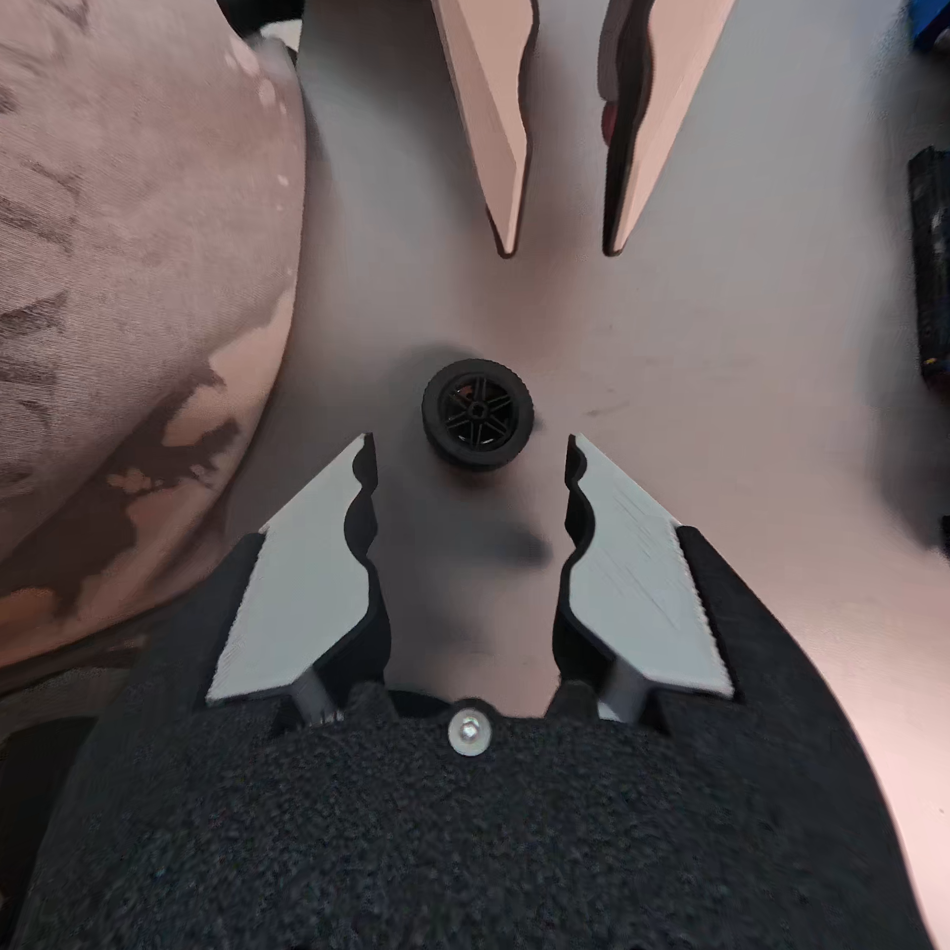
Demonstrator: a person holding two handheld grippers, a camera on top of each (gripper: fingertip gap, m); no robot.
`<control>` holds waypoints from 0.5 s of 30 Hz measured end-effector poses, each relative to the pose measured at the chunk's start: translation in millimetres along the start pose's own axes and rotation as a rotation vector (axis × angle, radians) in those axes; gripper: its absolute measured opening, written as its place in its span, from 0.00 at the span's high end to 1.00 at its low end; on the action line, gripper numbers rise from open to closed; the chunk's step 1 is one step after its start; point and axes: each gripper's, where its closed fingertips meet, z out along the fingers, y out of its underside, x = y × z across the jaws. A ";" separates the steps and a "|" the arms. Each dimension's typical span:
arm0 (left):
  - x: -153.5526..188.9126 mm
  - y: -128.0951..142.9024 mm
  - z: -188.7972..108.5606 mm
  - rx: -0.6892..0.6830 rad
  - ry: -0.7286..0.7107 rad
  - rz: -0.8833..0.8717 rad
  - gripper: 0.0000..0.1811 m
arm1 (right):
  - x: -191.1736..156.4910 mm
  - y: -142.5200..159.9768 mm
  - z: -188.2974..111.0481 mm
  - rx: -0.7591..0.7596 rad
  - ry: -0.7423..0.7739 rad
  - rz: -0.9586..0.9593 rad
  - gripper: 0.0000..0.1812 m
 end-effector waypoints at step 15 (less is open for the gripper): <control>24.8 -21.1 13.9 -0.021 -0.107 0.377 0.82 | 3.1 -39.8 -16.6 0.102 -0.457 0.324 0.78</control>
